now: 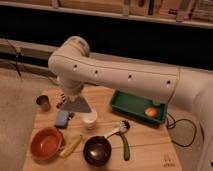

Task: Place towel in paper cup

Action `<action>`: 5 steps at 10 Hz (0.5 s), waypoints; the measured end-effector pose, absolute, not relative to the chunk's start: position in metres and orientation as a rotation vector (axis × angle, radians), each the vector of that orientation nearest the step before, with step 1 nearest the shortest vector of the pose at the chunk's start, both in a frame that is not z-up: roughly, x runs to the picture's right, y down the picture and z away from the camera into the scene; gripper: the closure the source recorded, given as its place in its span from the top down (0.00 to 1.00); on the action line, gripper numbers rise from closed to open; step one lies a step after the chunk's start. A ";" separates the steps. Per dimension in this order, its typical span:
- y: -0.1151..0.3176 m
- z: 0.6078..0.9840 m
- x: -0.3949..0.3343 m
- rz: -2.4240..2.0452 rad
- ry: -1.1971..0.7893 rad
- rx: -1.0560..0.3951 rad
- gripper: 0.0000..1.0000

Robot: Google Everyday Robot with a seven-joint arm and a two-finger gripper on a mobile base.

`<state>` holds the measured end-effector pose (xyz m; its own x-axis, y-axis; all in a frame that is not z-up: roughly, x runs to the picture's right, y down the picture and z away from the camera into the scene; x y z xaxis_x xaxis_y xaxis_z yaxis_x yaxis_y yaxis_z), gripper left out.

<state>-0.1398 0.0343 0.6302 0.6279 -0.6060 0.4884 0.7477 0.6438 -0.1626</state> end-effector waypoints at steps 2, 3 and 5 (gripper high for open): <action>0.038 0.635 -0.135 -0.783 -0.413 -0.382 0.00; 0.041 0.637 -0.134 -0.777 -0.414 -0.388 0.00; 0.047 0.640 -0.133 -0.774 -0.417 -0.400 0.00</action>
